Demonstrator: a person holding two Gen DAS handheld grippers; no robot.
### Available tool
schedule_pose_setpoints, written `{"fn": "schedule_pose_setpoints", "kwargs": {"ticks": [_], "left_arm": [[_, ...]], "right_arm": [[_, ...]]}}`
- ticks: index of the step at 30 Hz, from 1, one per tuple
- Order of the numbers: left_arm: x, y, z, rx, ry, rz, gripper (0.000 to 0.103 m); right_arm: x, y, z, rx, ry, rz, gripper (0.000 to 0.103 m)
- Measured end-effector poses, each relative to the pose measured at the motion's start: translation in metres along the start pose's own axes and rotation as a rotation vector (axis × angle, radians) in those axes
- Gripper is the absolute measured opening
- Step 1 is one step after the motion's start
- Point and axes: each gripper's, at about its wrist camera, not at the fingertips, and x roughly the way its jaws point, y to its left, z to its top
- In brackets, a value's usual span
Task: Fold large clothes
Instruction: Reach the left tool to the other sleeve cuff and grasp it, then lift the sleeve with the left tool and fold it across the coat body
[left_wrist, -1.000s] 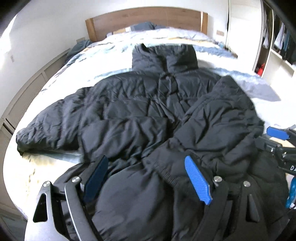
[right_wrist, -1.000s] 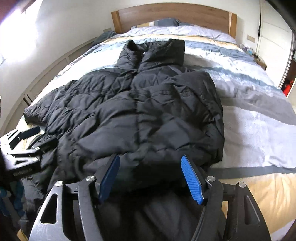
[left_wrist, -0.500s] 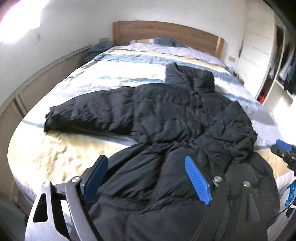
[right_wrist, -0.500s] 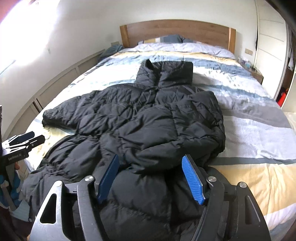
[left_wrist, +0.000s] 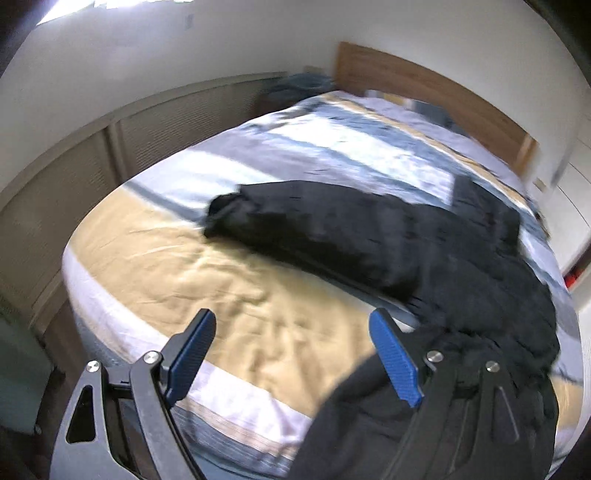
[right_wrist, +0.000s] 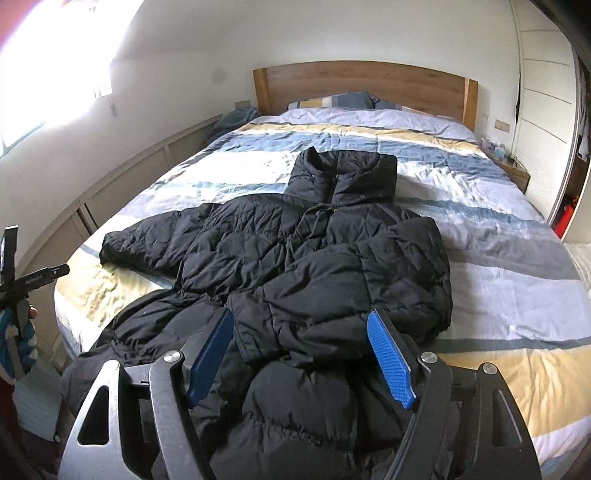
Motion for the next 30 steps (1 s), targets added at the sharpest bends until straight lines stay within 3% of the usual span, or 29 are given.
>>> {"fn": "schedule_pose_setpoints", "kwargs": {"ticks": [7,11,14,18,24,27,29,30], "left_arm": [[0.070,0.065,0.016,-0.239,0.097,-0.108,0.085],[0.106,0.070,0.028,-0.325,0.117,-0.237,0.085],[0.134,0.070,0.042,-0.403,0.133,-0.295,0.085],[0.179,0.076,0.057,-0.518,0.159,-0.352,0.085],[0.230,0.084,0.072,-0.635,0.193,-0.353,0.085],[0.246,0.086,0.072,-0.690,0.206,-0.358,0.081],[0.252,0.086,0.073,-0.713,0.203,-0.385,0.070],[0.254,0.086,0.074,-0.719,0.204,-0.399,0.060]], "right_arm": [[0.027,0.000,0.010,0.007,0.030,0.003,0.074],[0.044,-0.006,0.016,0.027,0.056,-0.017,0.075],[0.054,-0.011,0.022,0.040,0.067,-0.043,0.075],[0.059,-0.018,0.028,0.072,0.067,-0.083,0.075],[0.060,-0.025,0.031,0.068,0.086,-0.154,0.077],[0.058,-0.031,0.032,0.084,0.088,-0.174,0.078],[0.056,-0.035,0.032,0.099,0.085,-0.180,0.078],[0.055,-0.036,0.031,0.104,0.084,-0.184,0.078]]}}
